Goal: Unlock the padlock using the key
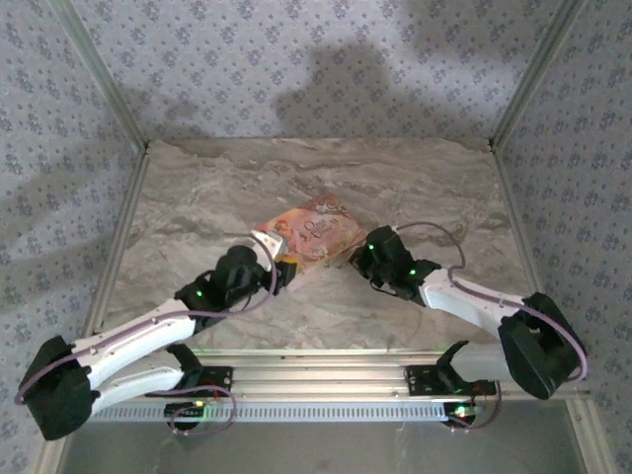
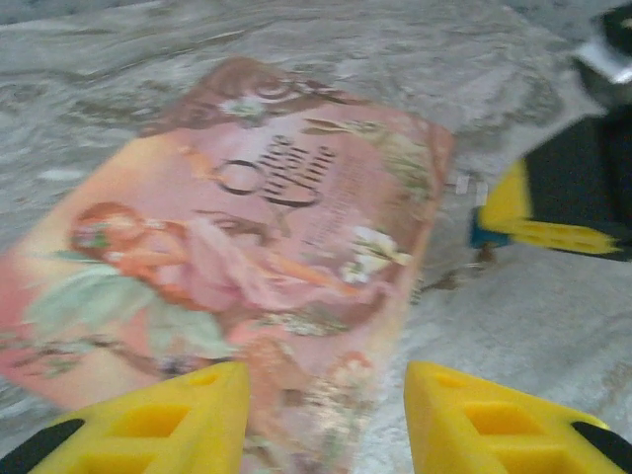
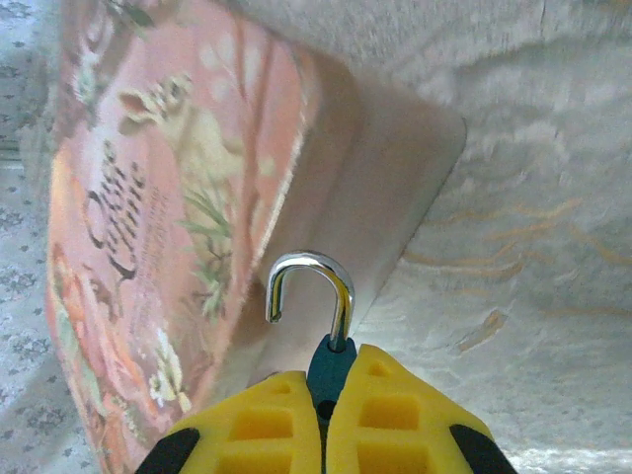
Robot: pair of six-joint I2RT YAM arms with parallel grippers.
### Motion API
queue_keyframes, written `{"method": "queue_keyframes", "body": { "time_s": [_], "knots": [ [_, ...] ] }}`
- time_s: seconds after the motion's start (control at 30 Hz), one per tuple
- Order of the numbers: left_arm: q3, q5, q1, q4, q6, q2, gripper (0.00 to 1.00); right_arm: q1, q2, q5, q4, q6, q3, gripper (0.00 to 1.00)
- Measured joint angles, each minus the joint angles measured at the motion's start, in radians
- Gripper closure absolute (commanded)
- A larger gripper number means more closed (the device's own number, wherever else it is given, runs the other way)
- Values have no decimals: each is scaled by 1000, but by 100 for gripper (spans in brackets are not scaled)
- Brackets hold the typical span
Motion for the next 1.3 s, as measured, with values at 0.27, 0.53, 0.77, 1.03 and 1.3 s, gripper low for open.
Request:
{"method": "queue_keyframes", "body": {
  "time_s": [0.27, 0.53, 0.77, 1.03, 1.3],
  "knots": [
    [127, 64, 188, -204, -47, -3, 36, -257, -46, -251, -328, -349, 138, 100],
    [207, 131, 339, -351, -50, 67, 26, -540, 127, -412, -595, -715, 294, 100],
    [214, 173, 416, -405, -47, 90, 25, -554, 402, -435, -623, -908, 420, 100],
    [169, 183, 455, -415, -48, 63, 25, -555, 516, -414, -651, -1002, 496, 84],
    [166, 173, 478, -435, -47, 61, 24, -555, 506, -357, -731, -1065, 593, 43]
  ]
}}
